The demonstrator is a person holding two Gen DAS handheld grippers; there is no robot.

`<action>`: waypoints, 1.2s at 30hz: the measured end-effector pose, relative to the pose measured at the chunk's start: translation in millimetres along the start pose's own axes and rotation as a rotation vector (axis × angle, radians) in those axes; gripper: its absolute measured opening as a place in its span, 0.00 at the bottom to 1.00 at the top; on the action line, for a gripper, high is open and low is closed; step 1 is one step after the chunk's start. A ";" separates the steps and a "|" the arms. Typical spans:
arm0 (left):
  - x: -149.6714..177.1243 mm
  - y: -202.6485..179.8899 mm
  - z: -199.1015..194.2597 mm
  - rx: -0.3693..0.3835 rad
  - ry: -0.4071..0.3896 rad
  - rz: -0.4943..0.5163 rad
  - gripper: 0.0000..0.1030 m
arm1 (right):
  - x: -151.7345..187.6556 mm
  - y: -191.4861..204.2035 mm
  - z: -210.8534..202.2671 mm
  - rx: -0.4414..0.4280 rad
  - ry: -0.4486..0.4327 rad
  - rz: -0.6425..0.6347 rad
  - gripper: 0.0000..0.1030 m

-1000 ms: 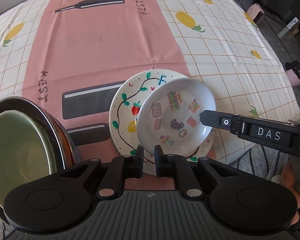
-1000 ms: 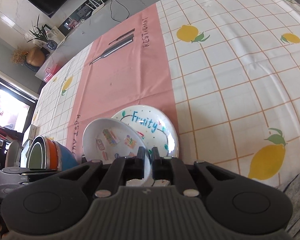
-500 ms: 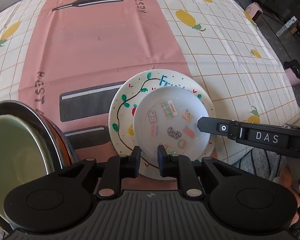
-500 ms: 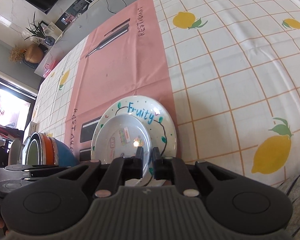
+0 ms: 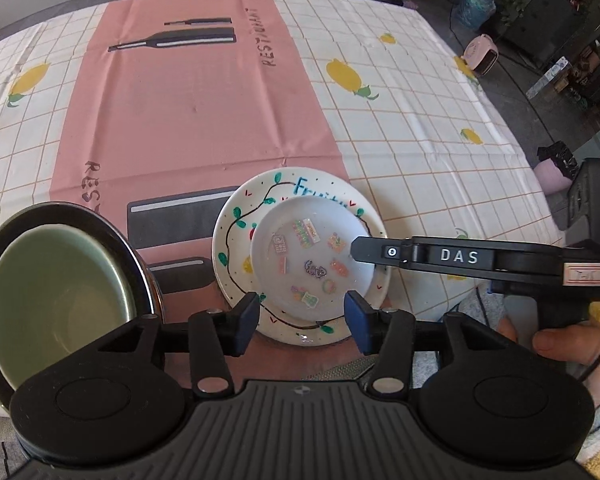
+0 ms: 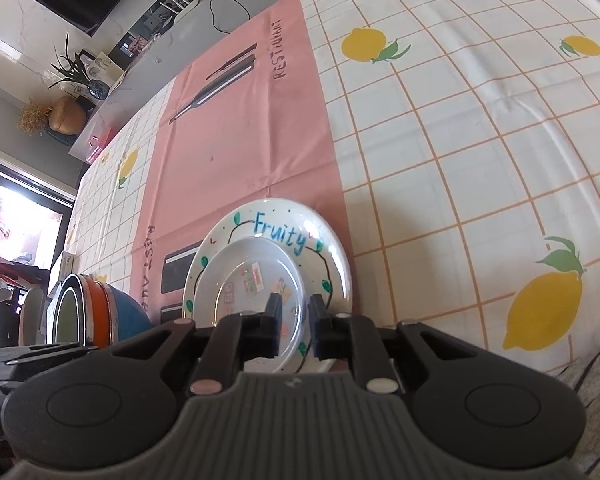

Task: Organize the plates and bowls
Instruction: 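Open both grippers and pull them back from the dish, then move both grippers to the stacked bowls and grip their rim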

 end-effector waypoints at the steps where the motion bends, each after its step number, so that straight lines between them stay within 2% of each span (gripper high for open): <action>1: 0.9 -1.7 -5.8 0.013 -0.016 0.008 0.61 | -0.2 0.4 -1.4 -0.007 -0.008 -0.001 0.31; 3: 2.2 -7.2 -17.9 0.034 -0.054 0.026 0.64 | -0.6 3.7 -5.8 -0.009 -0.038 -0.023 0.42; 7: 6.9 -18.5 -40.5 0.033 -0.137 0.058 0.66 | 0.3 11.7 -11.1 0.004 -0.073 -0.064 0.48; 9: 10.3 -20.7 -53.9 0.026 -0.181 0.067 0.66 | 0.2 13.8 -13.2 0.006 -0.084 -0.066 0.59; 12: 18.6 -19.7 -77.9 0.011 -0.239 0.114 0.66 | -0.9 20.0 -20.8 0.023 -0.115 -0.086 0.63; 15: 25.9 -8.8 -104.1 -0.061 -0.312 0.114 0.66 | -3.2 31.1 -35.1 0.017 -0.173 -0.109 0.72; 17: 29.6 2.3 -118.7 -0.135 -0.357 0.089 0.69 | -4.0 40.7 -44.3 -0.009 -0.201 -0.115 0.78; 19: 31.1 15.6 -125.4 -0.217 -0.382 0.068 0.70 | -3.1 53.9 -50.9 -0.039 -0.217 -0.133 0.80; 22: 29.4 45.3 -124.0 -0.340 -0.373 -0.043 0.70 | 0.4 80.0 -54.0 -0.076 -0.205 -0.176 0.81; 24: 31.3 65.1 -121.6 -0.357 -0.360 -0.116 0.69 | 4.6 95.8 -51.2 -0.098 -0.178 -0.197 0.81; 29: 44.9 96.3 -114.6 -0.302 -0.318 -0.186 0.69 | 23.4 132.0 -29.2 -0.123 -0.074 -0.230 0.81; 32: 50.7 109.7 -102.7 -0.227 -0.266 -0.250 0.69 | 34.0 149.7 -12.8 -0.107 -0.025 -0.257 0.81; 36: 54.2 120.5 -87.7 -0.203 -0.234 -0.288 0.69 | 43.8 163.9 9.1 -0.081 0.033 -0.287 0.69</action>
Point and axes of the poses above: each gripper's, at about its wrist camera, not at the fingertips, and z roughly the way its jaws point, y to its left, x to its underside, the point moved 2 cm from there along z, roughly the way its jaws point, and after that the axes turned 11 degrees about x, right-handed, at the moved point
